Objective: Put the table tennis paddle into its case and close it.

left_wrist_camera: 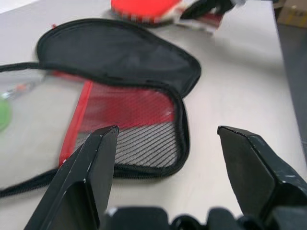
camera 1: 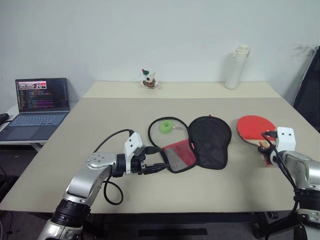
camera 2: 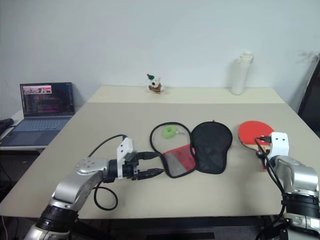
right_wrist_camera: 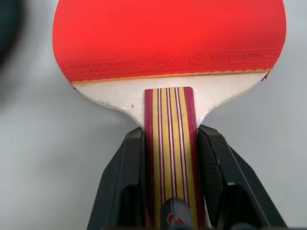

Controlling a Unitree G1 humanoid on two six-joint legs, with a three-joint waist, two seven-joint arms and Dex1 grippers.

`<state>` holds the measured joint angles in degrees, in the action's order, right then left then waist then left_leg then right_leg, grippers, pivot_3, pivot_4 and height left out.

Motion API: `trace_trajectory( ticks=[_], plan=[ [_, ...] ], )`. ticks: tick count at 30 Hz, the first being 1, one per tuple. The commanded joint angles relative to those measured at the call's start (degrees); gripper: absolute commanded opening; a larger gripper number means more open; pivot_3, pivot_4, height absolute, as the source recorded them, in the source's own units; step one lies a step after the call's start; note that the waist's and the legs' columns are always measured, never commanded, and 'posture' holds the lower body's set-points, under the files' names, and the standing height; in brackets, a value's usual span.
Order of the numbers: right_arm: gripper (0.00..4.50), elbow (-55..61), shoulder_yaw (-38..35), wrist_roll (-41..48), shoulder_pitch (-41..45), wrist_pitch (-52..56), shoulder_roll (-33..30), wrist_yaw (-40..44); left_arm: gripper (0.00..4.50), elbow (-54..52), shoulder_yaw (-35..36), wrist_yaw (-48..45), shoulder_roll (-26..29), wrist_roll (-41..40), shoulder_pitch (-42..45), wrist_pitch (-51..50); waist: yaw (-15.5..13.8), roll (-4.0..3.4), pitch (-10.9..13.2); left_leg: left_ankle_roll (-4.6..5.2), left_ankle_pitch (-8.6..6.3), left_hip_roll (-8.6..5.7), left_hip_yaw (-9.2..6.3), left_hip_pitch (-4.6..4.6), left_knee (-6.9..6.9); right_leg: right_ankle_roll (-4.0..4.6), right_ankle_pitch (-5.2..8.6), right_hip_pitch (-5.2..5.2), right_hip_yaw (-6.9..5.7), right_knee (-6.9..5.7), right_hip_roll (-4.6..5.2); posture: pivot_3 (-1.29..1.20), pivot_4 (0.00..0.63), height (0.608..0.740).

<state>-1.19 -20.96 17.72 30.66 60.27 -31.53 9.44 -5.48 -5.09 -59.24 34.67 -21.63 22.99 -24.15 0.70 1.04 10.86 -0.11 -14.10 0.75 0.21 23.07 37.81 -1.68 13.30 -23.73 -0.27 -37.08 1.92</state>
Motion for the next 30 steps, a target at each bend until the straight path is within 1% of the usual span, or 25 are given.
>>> trace_trajectory(
  ticks=[1, 4, 7, 9, 11, 15, 22, 30],
  plan=[
    [1.11, 12.62, -2.73, 3.54, 4.30, 6.35, 3.74, -3.42, 3.60, -3.03, 1.63, 0.29, 0.71, -1.02, -0.33, -0.09, 0.07, 0.00, 0.00, 0.00, 0.00, 0.03, -0.01, 0.00, 0.00, 0.00, 0.00, 0.00, -0.01, 0.00, -0.04, 0.00, 0.150, 0.740],
    [1.11, 18.43, -2.62, 4.24, 5.72, 11.14, 10.24, -7.05, 3.60, -2.88, 1.51, 0.22, 0.68, -0.84, -0.44, -0.03, 0.10, 0.00, -0.01, 0.00, 0.00, 0.08, -0.05, -0.01, 0.01, 0.00, 0.00, 0.01, -0.04, -0.01, -0.10, 0.00, 0.150, 0.740],
    [1.11, 22.92, -1.10, 3.67, 5.78, 13.88, 20.12, -12.03, 3.60, -2.30, 1.08, 0.09, 0.43, -0.49, -0.11, 0.41, 0.17, 0.00, 0.00, 0.00, 0.00, 0.10, -0.10, 0.00, -0.01, 0.02, 0.00, 0.01, -0.07, -0.01, -0.13, 0.00, 0.150, 0.740],
    [1.11, 23.55, 0.70, 2.61, 5.21, 13.10, 25.61, -14.90, 3.60, -1.81, 0.86, -0.04, 0.26, -0.28, 0.15, 0.71, 0.29, 0.00, 0.00, 0.00, 0.00, 0.09, -0.07, 0.04, -0.01, 0.03, 0.00, -0.05, -0.06, -0.02, -0.12, 0.00, 0.150, 0.740],
    [1.11, 23.03, 1.70, 1.50, 4.74, 11.83, 28.53, -16.37, 3.60, -1.53, 0.67, -0.14, 0.14, -0.10, 0.28, 0.96, 0.37, -0.01, 0.00, 0.00, 0.00, 0.08, -0.05, 0.12, -0.01, 0.13, -0.07, -0.14, -0.03, -0.03, -0.10, 0.00, 0.150, 0.740],
    [1.11, 19.26, 3.93, -0.34, 4.37, 7.88, 30.17, -16.70, 3.60, -1.11, 0.46, -0.36, 0.05, 0.15, 0.30, 1.37, 0.18, -0.01, -0.01, -0.01, 0.01, -0.04, -0.13, 0.51, 0.11, 0.27, -0.17, -0.42, -0.15, -0.04, 0.04, 0.00, 0.150, 0.740],
    [1.11, 12.39, 5.10, -2.54, 4.58, 1.82, 29.55, -16.28, 3.60, -2.04, 0.29, -0.12, 0.20, 0.24, -0.38, 1.41, 0.58, -0.01, -0.01, -0.01, 0.01, -0.04, -0.13, 0.53, 0.07, 0.27, -0.17, -0.45, -0.16, -0.02, 0.04, 0.00, 0.150, 0.740],
    [1.11, 10.49, 6.79, -3.50, 3.35, -0.22, 30.41, -16.16, 3.60, -3.54, 0.31, 0.58, 0.35, -0.10, -0.21, -0.03, 0.93, -0.01, -0.01, -0.01, 0.01, 0.00, -0.13, 0.53, 0.07, 0.27, -0.17, -0.47, -0.15, -0.04, 0.00, 0.00, 0.150, 0.740]
  ],
)
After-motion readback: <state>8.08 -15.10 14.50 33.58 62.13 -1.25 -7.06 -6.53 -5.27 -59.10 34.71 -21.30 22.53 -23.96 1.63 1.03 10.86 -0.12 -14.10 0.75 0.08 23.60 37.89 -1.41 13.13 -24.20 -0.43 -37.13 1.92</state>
